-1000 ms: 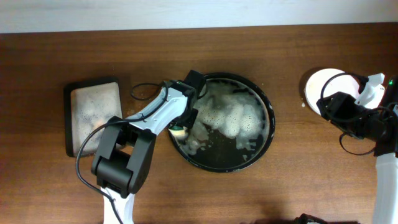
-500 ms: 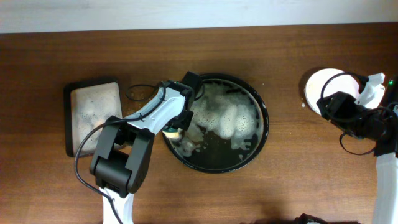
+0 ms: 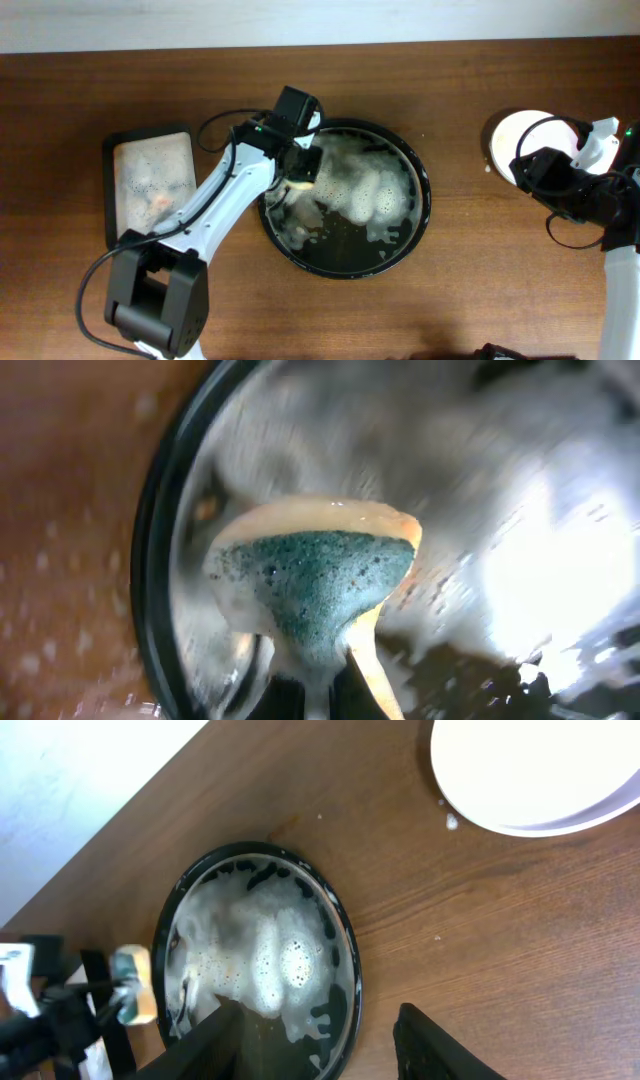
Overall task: Clean dirty plates on tray and stack at the side
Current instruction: 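Wipe the black tray's surface with the sponge in left gripper, then place the sponge back in the sponge tray with left gripper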
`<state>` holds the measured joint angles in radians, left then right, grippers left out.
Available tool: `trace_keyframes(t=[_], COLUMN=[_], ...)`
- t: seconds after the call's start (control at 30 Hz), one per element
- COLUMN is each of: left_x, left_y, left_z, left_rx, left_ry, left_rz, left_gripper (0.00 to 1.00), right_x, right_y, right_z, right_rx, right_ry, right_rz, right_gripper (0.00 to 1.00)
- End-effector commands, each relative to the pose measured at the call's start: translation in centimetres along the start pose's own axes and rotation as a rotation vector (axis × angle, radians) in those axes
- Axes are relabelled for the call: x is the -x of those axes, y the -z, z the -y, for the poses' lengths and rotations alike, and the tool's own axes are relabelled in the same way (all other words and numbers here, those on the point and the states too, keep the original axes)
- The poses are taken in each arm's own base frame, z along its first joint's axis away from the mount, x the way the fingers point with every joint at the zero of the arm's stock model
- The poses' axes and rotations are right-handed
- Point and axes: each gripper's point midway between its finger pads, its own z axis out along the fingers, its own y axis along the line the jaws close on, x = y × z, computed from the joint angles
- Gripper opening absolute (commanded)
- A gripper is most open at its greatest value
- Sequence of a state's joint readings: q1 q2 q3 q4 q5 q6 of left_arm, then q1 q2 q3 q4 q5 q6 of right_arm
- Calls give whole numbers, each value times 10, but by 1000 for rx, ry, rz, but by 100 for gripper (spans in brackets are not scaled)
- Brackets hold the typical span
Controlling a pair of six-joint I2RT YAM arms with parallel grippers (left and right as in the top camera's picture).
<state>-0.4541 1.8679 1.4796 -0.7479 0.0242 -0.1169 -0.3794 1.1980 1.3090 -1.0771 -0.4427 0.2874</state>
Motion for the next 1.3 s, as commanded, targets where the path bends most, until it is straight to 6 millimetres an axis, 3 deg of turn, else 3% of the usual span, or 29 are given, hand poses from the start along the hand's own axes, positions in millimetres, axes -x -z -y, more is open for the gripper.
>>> trace_keyframes(t=[0.0, 0.1, 0.17, 0.2, 0.23, 0.3, 0.33, 0.43, 0.5, 0.67, 0.8, 0.87, 0.9, 0.97, 1.07, 1.2, 1.27], left_x=[-16, 9, 17, 18, 14, 0, -16, -58, -91, -135, -141, -146, -145, -144, -143, -115, -96], left_y=[-17, 28, 68, 97, 123, 150, 159, 143, 106, 36, -3, -18, -21, -21, -10, 39, 66], left_z=[5, 13, 3, -19, -54, -114, -153, -222, -259, -301, -316, -319, -320, -319, -315, -306, -287], left_rx=[-35, -76, -72, -36, 35, 162, 218, 318, 350, 407, 414, 410, 407, 401, 391, 384, 308], left_ry=[6, 2, 48, 110, 185, 308, 401, 533, 625, 702, 655, 640, 612, 573, 568, 556, 524], left_rz=[-47, 73, 143, 186, 223, 241, 225, 124, 44, -71, -102, -118, -121, -127, -132, -21, 61], left_gripper=[0, 0, 0, 0, 0, 0, 0, 0, 0, 0, 2, 13, 20, 45, 55, 63, 63], right_x=[3, 3, 3, 3, 3, 3, 3, 3, 3, 2, 1, 0, 0, 1, 0, 0, 0], right_y=[2, 2, 2, 2, 2, 2, 2, 2, 2, 2, 2, 2, 2, 2, 2, 2, 2], right_z=[-2, -2, -2, -2, -2, -2, -2, -2, -2, -2, -2, -1, -1, -1, -1, -1, -2], right_rx=[-3, -3, -3, -3, -3, -3, -3, -3, -3, -4, -5, -6, -6, -6, -6, -6, -2], right_ry=[14, 14, 14, 14, 14, 14, 14, 14, 14, 12, 10, 9, 9, 9, 9, 9, 9], right_rz=[13, 13, 13, 13, 13, 13, 12, 12, 12, 9, 5, 2, 2, 3, 2, 2, 1], right_gripper=[50, 50, 50, 50, 50, 50, 50, 50, 50, 50, 50, 51, 50, 50, 50, 51, 50])
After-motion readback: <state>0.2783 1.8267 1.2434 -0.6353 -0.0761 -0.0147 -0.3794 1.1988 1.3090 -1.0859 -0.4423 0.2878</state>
